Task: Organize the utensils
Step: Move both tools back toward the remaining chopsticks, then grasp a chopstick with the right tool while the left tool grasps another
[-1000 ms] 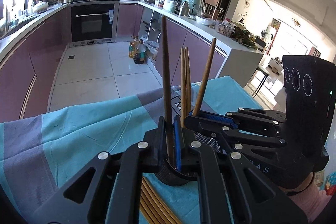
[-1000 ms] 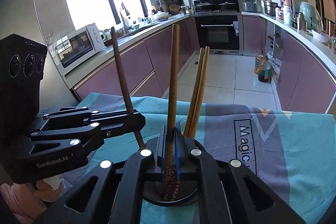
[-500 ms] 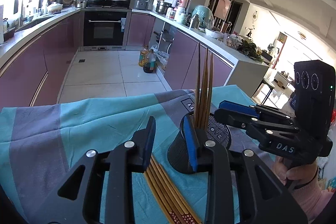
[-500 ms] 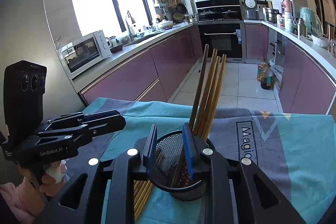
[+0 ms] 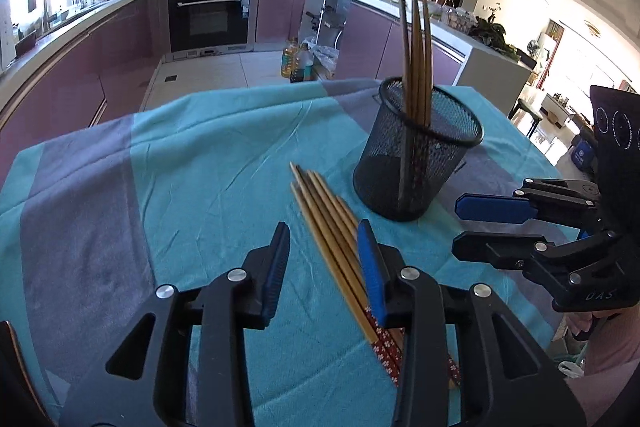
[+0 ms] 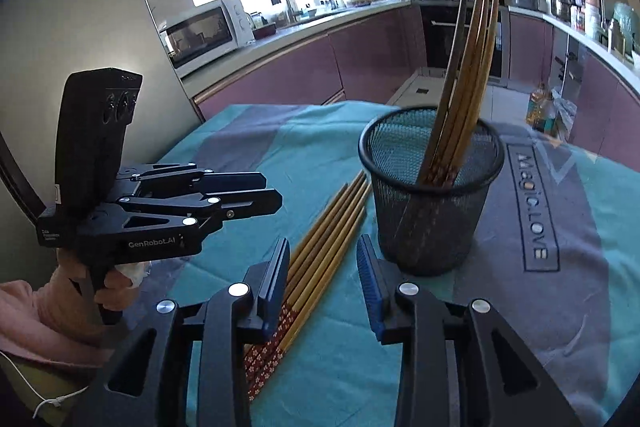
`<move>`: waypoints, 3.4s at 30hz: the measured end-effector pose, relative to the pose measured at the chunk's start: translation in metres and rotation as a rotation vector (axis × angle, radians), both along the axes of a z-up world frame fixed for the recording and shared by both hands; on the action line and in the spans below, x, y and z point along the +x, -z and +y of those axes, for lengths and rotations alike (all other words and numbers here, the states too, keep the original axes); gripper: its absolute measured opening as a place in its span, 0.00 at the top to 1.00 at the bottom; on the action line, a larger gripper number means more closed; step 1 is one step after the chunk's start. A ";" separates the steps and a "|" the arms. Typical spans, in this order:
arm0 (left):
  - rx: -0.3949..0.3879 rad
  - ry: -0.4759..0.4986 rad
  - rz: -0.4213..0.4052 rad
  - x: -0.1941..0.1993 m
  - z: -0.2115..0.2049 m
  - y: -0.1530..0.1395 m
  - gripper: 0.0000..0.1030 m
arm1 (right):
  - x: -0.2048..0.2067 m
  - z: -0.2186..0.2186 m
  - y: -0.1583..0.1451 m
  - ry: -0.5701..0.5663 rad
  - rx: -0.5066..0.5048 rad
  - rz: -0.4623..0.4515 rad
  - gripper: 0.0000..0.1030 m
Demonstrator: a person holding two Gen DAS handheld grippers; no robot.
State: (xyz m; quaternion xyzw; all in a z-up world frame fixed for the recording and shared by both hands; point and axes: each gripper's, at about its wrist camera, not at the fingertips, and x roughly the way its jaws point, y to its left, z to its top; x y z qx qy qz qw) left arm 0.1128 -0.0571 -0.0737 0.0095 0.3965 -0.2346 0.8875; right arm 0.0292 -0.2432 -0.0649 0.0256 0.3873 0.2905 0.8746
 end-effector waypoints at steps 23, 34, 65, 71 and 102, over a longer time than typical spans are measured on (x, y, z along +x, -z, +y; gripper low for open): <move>0.082 0.000 0.080 -0.009 -0.019 0.046 0.66 | 0.000 0.024 0.044 0.040 -0.055 0.069 0.68; 0.091 -0.003 0.075 -0.009 -0.023 0.049 0.66 | 0.001 0.034 0.046 0.043 -0.080 0.060 0.68; 0.127 -0.010 0.086 0.004 -0.026 0.053 0.74 | 0.017 0.044 0.048 0.093 -0.159 0.042 0.87; 0.092 -0.037 0.104 0.004 -0.023 0.052 0.86 | 0.019 0.035 0.049 0.116 -0.105 0.064 0.93; 0.065 0.043 0.134 -0.002 -0.024 0.053 0.88 | 0.018 0.047 0.046 0.033 -0.109 0.081 0.93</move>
